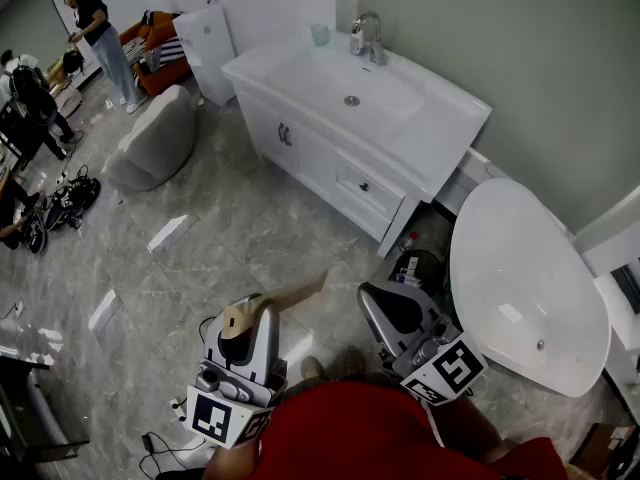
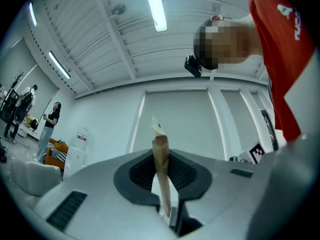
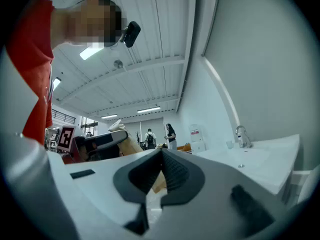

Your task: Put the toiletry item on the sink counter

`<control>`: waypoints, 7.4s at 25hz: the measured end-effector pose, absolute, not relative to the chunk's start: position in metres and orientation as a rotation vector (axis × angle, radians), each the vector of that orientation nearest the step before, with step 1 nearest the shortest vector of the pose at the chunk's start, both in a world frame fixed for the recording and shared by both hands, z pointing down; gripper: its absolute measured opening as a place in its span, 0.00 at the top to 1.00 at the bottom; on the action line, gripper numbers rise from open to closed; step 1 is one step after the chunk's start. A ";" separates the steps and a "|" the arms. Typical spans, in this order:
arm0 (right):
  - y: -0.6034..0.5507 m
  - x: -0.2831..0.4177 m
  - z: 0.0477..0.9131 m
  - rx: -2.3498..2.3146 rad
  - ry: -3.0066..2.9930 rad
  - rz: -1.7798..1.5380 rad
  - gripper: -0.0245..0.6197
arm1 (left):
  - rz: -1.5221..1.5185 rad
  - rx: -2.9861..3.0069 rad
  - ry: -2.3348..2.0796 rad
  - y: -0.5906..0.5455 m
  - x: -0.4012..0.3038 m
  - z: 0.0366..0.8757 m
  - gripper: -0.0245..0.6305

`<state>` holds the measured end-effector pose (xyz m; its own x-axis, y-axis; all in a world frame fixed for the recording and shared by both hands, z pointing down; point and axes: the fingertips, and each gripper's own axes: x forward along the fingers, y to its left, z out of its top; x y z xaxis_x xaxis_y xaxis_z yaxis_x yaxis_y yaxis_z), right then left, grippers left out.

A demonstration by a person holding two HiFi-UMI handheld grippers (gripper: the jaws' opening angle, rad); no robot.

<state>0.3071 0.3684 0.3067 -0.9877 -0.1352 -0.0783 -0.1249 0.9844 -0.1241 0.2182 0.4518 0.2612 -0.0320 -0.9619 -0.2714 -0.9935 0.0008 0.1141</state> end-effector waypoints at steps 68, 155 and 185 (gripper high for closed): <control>0.109 0.014 0.274 -0.385 3.077 0.064 0.92 | 0.583 -2.142 2.001 0.201 -0.092 0.243 0.87; -0.474 -0.236 0.415 -1.357 3.056 -0.158 0.92 | 0.160 -2.799 1.767 -0.525 -0.335 0.426 0.59; -0.372 -0.231 0.363 -0.952 3.044 -0.130 0.92 | 0.155 -2.722 1.666 -0.366 -0.288 0.351 0.93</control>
<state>-0.2306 -0.3716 0.3634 -0.8209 -0.5665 0.0723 -0.5706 0.8188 -0.0628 -0.2882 -0.3663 0.3508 0.4520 -0.8903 -0.0547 -0.8852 -0.4553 0.0956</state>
